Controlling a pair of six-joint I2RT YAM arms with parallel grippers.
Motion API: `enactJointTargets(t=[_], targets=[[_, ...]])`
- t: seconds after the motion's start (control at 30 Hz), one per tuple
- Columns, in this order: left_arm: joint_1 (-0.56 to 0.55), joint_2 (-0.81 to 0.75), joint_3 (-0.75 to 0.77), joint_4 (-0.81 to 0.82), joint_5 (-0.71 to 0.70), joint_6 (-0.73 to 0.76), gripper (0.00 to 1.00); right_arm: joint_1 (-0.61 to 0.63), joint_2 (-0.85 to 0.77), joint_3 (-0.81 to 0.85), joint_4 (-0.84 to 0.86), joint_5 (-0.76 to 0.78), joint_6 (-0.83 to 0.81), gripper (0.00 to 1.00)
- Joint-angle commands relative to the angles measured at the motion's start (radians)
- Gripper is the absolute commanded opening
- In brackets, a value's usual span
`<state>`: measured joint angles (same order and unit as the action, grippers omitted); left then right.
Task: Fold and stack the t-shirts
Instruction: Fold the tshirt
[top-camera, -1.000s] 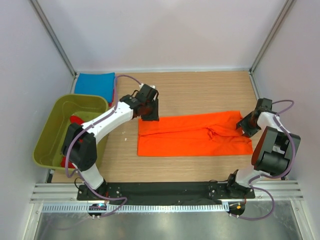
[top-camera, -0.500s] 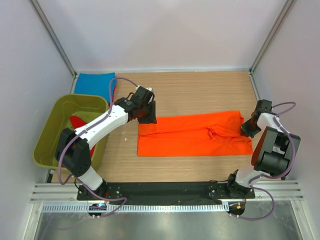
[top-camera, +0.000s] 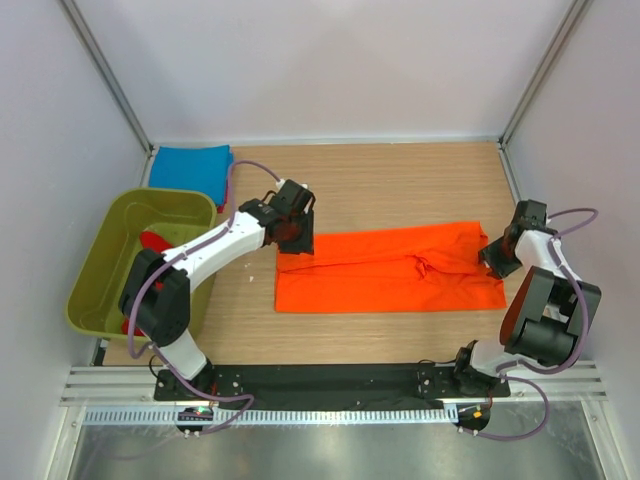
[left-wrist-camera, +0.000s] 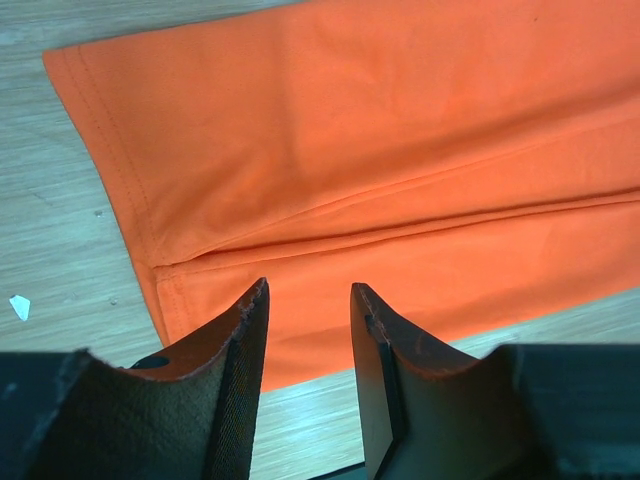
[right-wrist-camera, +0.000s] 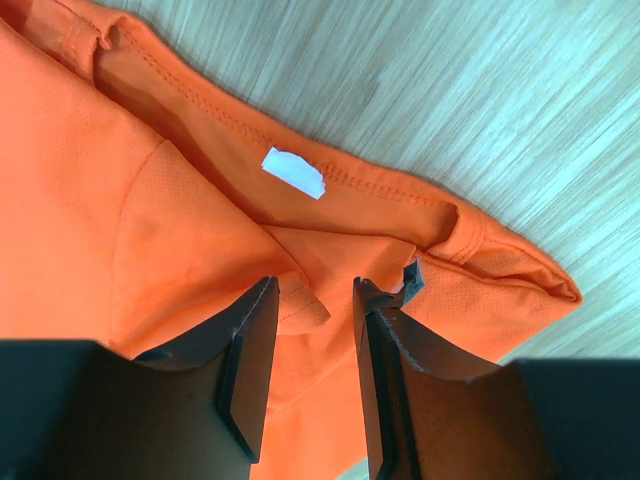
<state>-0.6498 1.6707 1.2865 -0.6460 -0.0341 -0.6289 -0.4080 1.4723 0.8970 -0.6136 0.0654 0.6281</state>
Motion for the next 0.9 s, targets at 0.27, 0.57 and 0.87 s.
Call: enactJointTargets(t=[0.27,0.57,0.87], targets=[[-0.004,-0.058,-0.015,0.026,-0.023,0.003,0.40,-0.003,-0.032,-0.073,0.106,-0.053,0.090,0.43],[-0.004,-0.043,-0.013,0.028,-0.013,-0.002,0.39,-0.003,-0.075,-0.105,0.138,-0.053,0.124,0.40],[-0.004,-0.025,-0.022,0.037,-0.026,-0.002,0.39,-0.005,-0.082,-0.116,0.144,-0.096,0.140,0.03]])
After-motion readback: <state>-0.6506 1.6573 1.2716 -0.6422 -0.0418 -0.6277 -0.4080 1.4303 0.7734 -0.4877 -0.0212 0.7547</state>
